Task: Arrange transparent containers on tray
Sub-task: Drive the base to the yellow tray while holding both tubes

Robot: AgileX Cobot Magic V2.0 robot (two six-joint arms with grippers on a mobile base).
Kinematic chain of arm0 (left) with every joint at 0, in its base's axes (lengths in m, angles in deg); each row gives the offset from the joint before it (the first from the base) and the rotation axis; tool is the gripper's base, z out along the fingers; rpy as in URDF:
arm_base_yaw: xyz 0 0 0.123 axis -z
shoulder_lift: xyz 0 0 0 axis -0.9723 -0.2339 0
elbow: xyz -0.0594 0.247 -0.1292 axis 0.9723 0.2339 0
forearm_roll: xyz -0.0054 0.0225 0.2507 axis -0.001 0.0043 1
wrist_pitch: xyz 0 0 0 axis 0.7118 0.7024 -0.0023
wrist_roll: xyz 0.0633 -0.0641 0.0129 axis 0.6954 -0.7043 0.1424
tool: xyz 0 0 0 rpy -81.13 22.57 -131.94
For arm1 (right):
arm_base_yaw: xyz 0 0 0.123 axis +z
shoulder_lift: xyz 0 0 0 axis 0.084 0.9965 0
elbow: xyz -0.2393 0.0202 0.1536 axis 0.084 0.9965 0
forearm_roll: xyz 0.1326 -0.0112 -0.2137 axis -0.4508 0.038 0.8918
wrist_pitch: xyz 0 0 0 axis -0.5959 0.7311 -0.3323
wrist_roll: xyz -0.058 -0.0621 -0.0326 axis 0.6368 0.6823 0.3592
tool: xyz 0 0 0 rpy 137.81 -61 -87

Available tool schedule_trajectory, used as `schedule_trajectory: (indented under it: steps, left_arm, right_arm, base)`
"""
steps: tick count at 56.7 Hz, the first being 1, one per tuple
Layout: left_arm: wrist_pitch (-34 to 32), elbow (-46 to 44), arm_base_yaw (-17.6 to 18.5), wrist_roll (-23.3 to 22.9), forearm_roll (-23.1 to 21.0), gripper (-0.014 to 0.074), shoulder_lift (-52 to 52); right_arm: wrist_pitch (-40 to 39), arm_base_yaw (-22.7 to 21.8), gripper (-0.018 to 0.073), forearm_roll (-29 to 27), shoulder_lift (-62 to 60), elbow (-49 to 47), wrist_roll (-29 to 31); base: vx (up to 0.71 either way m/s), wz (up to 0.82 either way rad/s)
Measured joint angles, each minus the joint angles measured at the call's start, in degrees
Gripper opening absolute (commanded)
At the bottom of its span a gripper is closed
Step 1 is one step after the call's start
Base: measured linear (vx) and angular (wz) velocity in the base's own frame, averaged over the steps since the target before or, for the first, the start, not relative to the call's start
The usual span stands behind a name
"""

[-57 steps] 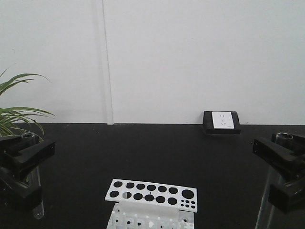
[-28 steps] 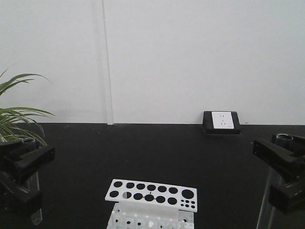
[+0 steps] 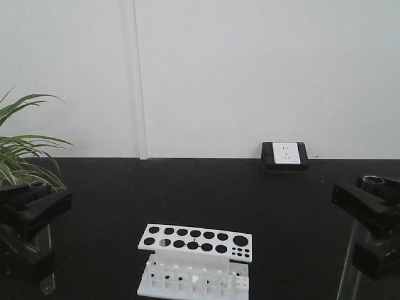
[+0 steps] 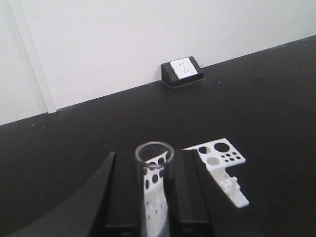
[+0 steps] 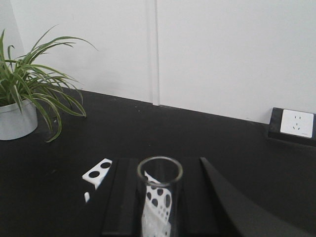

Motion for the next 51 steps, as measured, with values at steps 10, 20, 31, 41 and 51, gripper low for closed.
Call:
schedule_trajectory:
  steps: [10, 20, 31, 41, 51]
  left_arm:
    - [0.0, 0.0, 0.0, 0.0, 0.0, -0.0003, 0.0]
    - [0.0, 0.0, 0.0, 0.0, 0.0, -0.0003, 0.0]
    - [0.0, 0.0, 0.0, 0.0, 0.0, -0.0003, 0.0]
    - [0.0, 0.0, 0.0, 0.0, 0.0, -0.0003, 0.0]
    - [0.0, 0.0, 0.1, 0.0, 0.0, -0.0003, 0.0]
  right_arm:
    - [0.0, 0.0, -0.0013, 0.0, 0.0, 0.0, 0.0]
    - [0.1, 0.0, -0.0013, 0.0, 0.0, 0.0, 0.0]
    - [0.2, 0.0, -0.0013, 0.0, 0.0, 0.0, 0.0]
    - [0.2, 0.0, -0.0013, 0.0, 0.0, 0.0, 0.0]
    - [0.2, 0.0, -0.0013, 0.0, 0.0, 0.0, 0.0]
  base:
    - [-0.23, 0.00]
    - [-0.27, 0.01]
    - [-0.29, -0.02]
    - [-0.31, 0.07]
    - [-0.32, 0.23]
